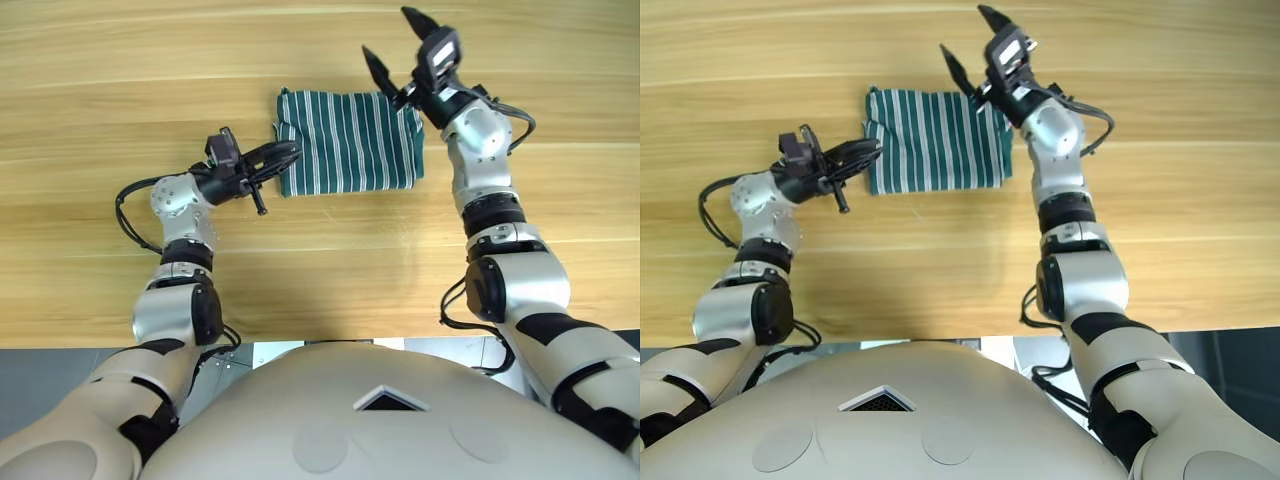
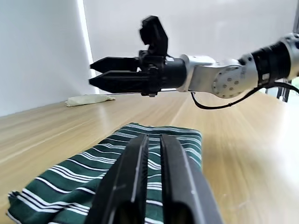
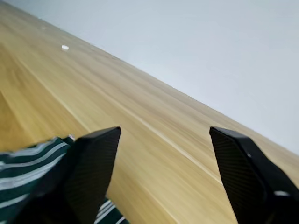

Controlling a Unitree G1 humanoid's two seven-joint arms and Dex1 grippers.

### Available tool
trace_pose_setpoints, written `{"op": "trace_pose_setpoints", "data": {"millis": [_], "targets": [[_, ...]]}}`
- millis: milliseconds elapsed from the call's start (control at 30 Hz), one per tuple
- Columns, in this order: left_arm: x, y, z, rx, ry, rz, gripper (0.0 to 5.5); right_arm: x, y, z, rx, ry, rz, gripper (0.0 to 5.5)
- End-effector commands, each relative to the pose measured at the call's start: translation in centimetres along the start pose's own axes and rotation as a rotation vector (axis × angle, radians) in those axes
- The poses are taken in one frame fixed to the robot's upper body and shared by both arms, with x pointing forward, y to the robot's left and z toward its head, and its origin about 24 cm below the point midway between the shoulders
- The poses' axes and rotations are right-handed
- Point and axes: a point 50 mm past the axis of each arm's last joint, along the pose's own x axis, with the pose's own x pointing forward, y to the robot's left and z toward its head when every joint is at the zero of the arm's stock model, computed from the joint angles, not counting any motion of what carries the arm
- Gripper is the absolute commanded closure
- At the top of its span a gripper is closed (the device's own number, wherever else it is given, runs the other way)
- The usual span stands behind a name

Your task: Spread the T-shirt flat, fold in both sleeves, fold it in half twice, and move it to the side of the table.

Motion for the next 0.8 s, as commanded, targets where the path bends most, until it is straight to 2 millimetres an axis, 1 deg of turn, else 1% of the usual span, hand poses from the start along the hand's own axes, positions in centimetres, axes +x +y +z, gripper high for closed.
{"op": "trace_pose_setpoints", "data": {"millis": [33, 100, 167, 267, 400, 433, 500, 533, 567, 700, 800], "targets": [[0.4, -0.4, -0.5, 0.125, 0.148, -0.024, 5.5, 1.0, 1.1, 0.4, -0.198, 0.034, 0.065, 2.62], [0.7, -0.1, -0.8, 0.181, 0.228, -0.005, 5.5, 1.3, 2.0, 0.4, -0.278, 0.045, 0.114, 2.94], [1.1, 0.3, -1.4, 0.272, 0.357, 0.01, 5.5, 1.6, 3.2, 0.1, -0.35, 0.068, 0.189, 3.33], [2.0, 0.4, -2.1, 0.435, 0.509, -0.037, 5.5, 1.9, 4.5, -0.3, -0.444, 0.1, 0.28, 3.9], [2.8, 1.0, -2.3, 0.633, 0.596, -0.098, 5.5, 3.0, 5.1, 0.6, -0.5, 0.079, 0.314, 4.54], [2.9, 1.1, -2.2, 0.672, 0.603, -0.108, 5.5, 3.3, 5.3, 0.8, -0.507, 0.073, 0.322, 4.8], [3.1, 0.8, -2.2, 0.716, 0.6, -0.148, 5.5, 3.9, 5.5, 1.2, -0.514, 0.07, 0.333, 5.1], [3.0, 0.4, -2.5, 0.725, 0.604, -0.182, 5.5, 4.3, 5.6, 1.5, -0.52, 0.071, 0.338, 5.21], [2.9, -0.1, -2.8, 0.731, 0.61, -0.216, 5.5, 4.7, 5.7, 1.8, -0.524, 0.073, 0.342, 5.45], [0.9, -2.1, -4.3, 0.749, 0.702, -0.38, 5.5, 6.0, 5.9, 2.9, -0.489, 0.066, 0.37, 5.48], [-0.3, -2.9, -4.8, 0.767, 0.743, -0.452, 5.5, 6.2, 6.2, 2.9, -0.459, 0.09, 0.41, 5.48]]}}
